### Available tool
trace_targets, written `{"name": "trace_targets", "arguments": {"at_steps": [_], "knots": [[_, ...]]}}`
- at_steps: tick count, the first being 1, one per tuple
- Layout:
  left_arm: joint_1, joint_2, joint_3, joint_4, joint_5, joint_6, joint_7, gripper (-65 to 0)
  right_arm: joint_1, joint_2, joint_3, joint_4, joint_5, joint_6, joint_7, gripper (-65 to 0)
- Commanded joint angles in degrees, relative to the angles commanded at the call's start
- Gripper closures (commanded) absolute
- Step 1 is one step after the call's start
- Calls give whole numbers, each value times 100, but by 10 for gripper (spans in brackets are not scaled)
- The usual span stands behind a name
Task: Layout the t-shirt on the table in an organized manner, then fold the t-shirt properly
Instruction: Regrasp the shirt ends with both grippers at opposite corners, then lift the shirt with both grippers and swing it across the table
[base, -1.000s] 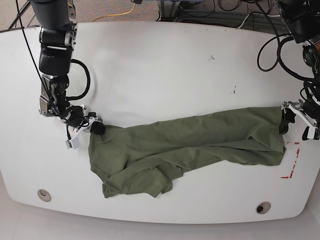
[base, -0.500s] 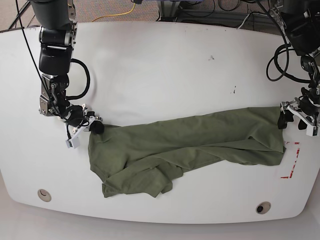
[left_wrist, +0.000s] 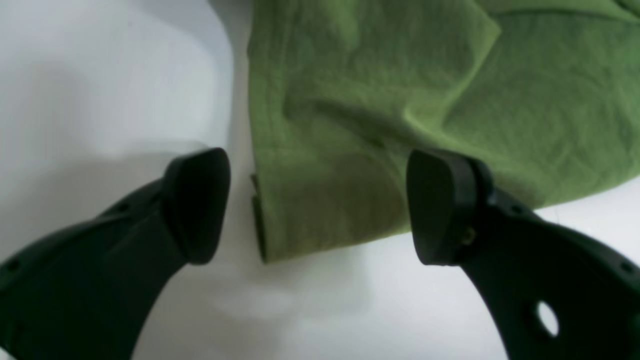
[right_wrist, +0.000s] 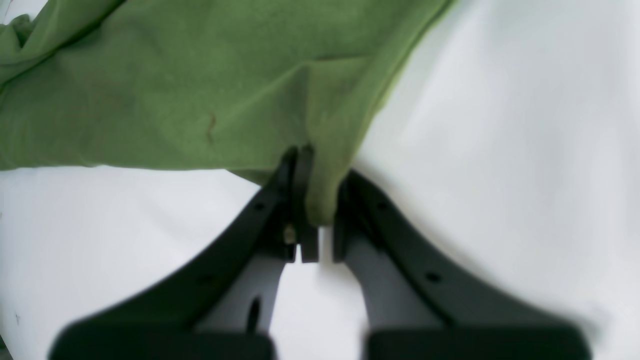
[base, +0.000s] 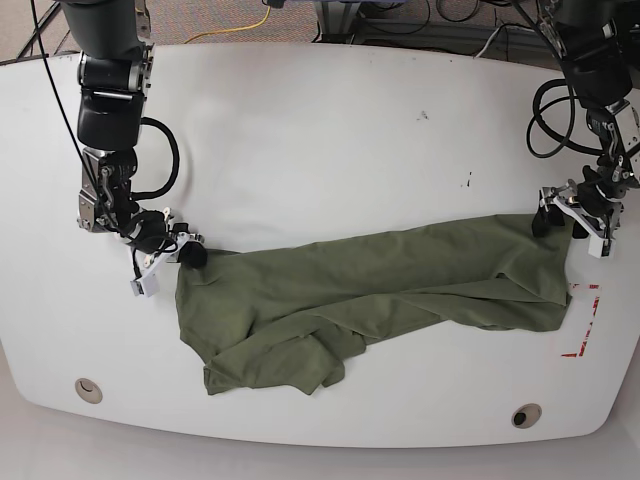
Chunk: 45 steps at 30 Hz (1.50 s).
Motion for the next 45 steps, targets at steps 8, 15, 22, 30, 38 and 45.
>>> {"name": "trace_targets", "arguments": {"at_steps": [8,15,22,30,38,45], "knots": [[167,35,220,0,0,0,0,-399,18,0,9,0,9,-18,0,-2],[343,44,229,0,0,0,18,-260,35,0,9,0,9,-26,0,-2],[484,44,220,44,0,0,18,-63,44,18,9,0,9,-26,0,-2],[492,44,193,273,-26,0,26,-1,0,105,26,703,18,-35,-290,0],[501,44,176,1618,-35,0,668,0,0,123,35,1697,9,-44,-905,0],[466,44,167,2971,-35,0,1231,0,0,237,35,2620,44,-369,-1371,0]]}}
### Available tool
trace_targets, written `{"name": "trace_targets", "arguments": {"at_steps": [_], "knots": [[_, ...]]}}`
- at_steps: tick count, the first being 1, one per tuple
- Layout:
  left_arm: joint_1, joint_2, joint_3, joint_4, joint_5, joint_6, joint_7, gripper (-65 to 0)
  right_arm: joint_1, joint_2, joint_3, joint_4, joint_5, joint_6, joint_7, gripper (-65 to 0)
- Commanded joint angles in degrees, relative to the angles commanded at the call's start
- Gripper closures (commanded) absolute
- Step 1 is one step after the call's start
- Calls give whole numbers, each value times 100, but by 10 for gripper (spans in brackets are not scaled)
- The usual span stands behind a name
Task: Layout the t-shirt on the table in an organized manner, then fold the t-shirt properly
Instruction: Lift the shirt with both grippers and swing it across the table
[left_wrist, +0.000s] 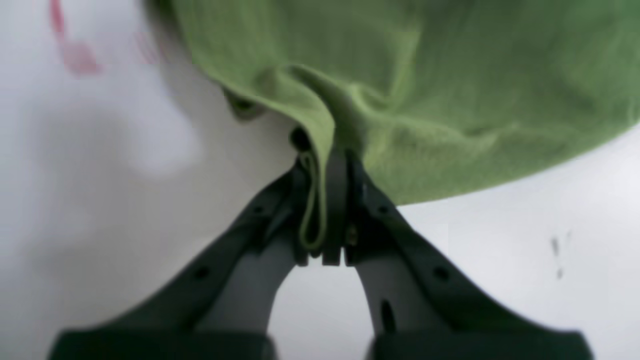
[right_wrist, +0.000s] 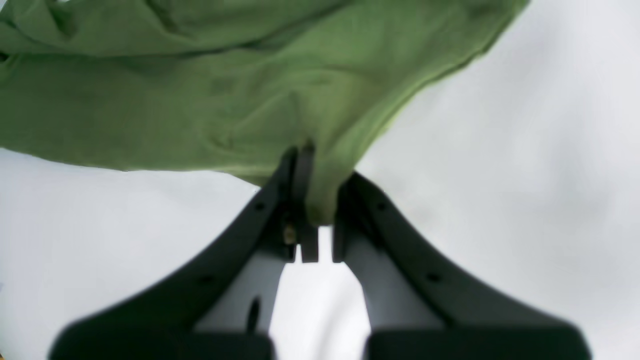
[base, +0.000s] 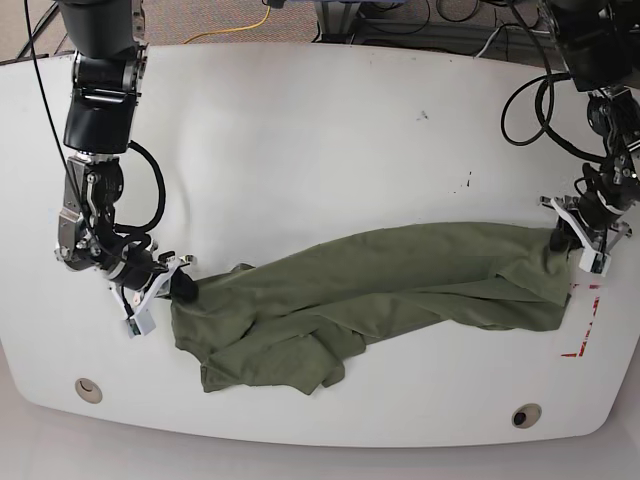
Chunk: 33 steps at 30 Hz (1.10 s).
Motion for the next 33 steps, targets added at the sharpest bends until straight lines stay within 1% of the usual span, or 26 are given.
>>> {"name": "trace_targets", "arguments": {"at_steps": [2,6,13,15,19,23,28,31,33], "knots": [[-18,0,-35,369,0,0,149,0,9,0,0,308,0,-79,-97,0],[-264,0,-158,985,0,0,352,0,88,132,0,782,0,-158,-343,0],[-914,-9,-158,1609,0,0,879,0,448,237,9,1310,0,-185,-686,0],[-1257,-9,-158,1732,0,0,1108,0,677,387,9,1345,0,-185,-800,0],[-1855,-9,-158,1802,0,0,1363,0,1116,466,0,1345,0,-149,-879,0],[-2514,-26,-158,1758,35,0,1609,-1,1565,695,-26,1319,-26,-141,-923,0],[-3226,-18,-132,1741,44,0,1820,-1,2031,774,-44,1310,-26,-141,-941,-3],[-3604,-9,-123,1618,44,0,1925,-1,2312,835,-44,1310,-35,-141,-1064,-5],[-3956,-9,-123,1433,44,0,1952,-1,2593,853,-44,1310,-35,-141,-1231,-5]]}}
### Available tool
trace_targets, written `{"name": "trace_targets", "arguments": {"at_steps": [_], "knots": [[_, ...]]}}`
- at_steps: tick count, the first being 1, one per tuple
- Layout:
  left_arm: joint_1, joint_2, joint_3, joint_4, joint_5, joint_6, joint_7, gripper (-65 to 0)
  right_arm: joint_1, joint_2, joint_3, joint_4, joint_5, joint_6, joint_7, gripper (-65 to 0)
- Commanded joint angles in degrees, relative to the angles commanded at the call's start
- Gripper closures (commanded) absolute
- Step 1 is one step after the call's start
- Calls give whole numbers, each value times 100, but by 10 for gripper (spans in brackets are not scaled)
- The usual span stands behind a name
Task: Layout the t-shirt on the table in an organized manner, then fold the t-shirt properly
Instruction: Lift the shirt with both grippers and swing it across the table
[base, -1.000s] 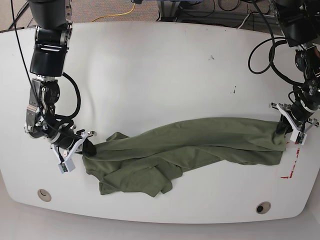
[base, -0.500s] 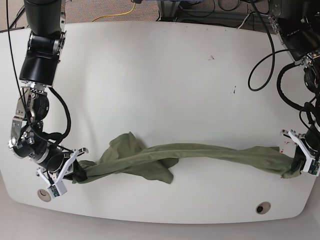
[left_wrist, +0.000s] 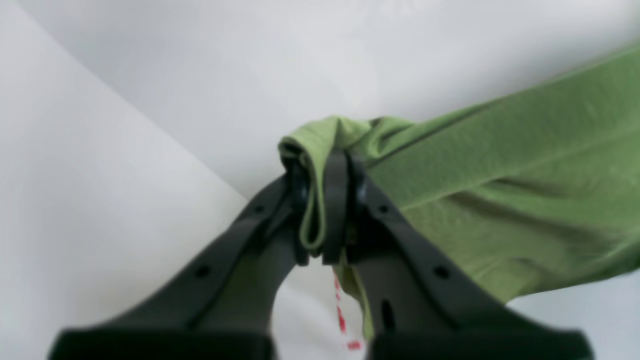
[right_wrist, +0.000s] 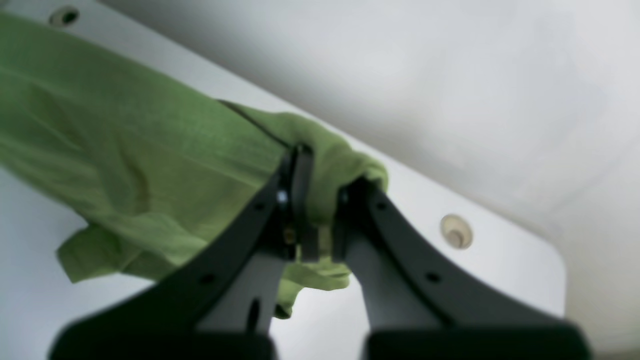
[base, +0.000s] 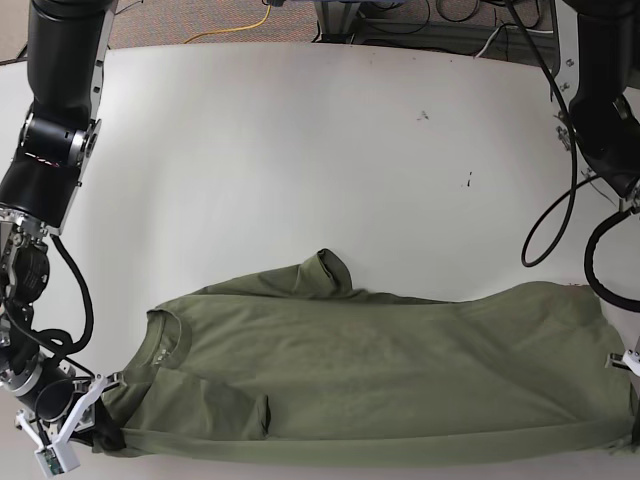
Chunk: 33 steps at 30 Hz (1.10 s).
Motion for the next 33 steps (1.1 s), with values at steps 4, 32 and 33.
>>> {"name": "trace_targets", "arguments": {"at_steps": [4,32,33], "knots": [[-545,0,0,-334,0,0,0,-1,448,35,0,0,0,0,-149,-5],[-1503,396,343,-1503,-35,0,0,0,1741,440,-1073,-967,44,9,-167,-3],[-1310,396,343,-1477,-35,0,0,0,1582,484,-976,-853,44,9,-202,-3]]}}
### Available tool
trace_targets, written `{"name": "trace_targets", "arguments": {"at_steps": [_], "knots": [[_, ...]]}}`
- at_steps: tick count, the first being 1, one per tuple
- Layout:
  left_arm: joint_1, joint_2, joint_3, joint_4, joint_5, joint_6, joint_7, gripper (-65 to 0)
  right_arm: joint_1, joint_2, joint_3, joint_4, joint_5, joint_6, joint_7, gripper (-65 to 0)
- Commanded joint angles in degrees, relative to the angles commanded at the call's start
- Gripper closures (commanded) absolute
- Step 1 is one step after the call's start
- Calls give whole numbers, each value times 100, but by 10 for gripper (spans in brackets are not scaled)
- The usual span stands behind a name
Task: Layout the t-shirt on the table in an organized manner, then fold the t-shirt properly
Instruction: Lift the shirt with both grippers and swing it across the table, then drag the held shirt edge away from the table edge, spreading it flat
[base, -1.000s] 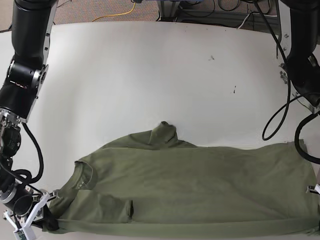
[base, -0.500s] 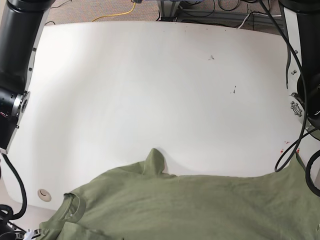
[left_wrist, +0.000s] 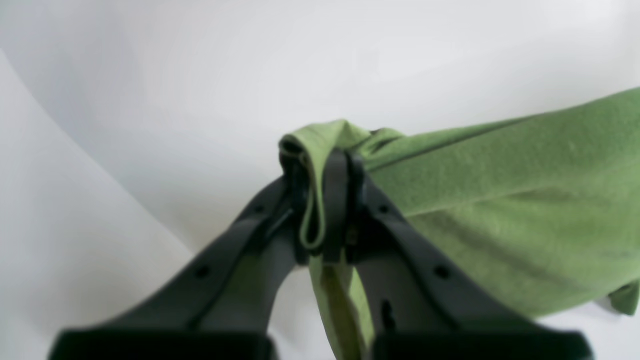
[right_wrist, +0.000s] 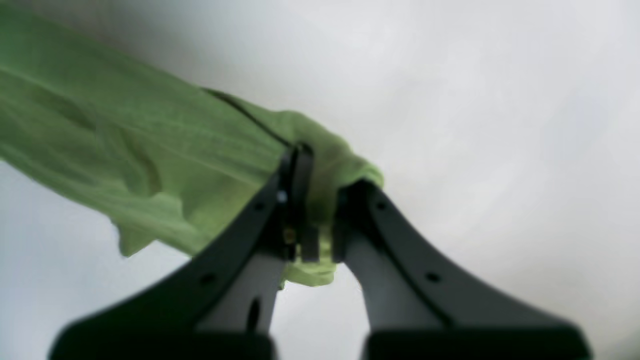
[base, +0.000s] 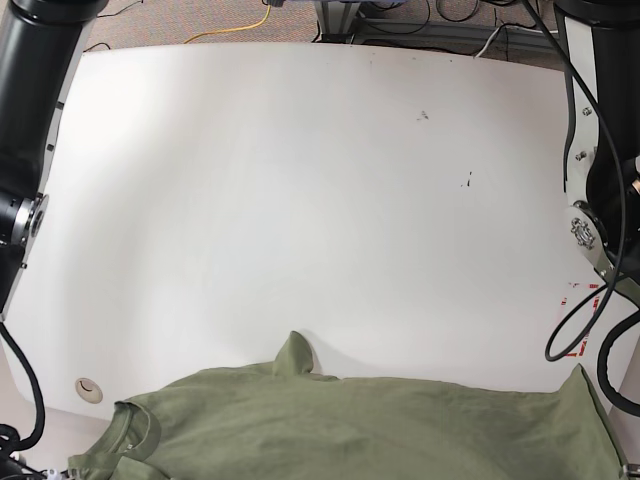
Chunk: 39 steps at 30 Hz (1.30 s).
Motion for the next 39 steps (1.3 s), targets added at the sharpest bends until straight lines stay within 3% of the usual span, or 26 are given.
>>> {"name": "trace_targets", "arguments": {"at_steps": [11,17,22,27,39], "knots": [[1881,-35,-105,1451,-9,0,18,0,-2171,26,932,1275,0,9,-237,-6],[2822,-9,-563,1996,-255,0,422,0,-3262,-114,1389,2092,9,9,-448,-5],[3578,0,-949,2207,-510,0,571,0,-3991,-352,1855,2655,9,18,-888,-6],[4457,-18,-1327,2251,-932,0,571,0,-4879,-563,2084,3015,9,264,-941,-6],[6127,-26,-2022,2242,-1020,0,563,0,-6488,-905,2295,3437,0,273,-958,-3]]}}
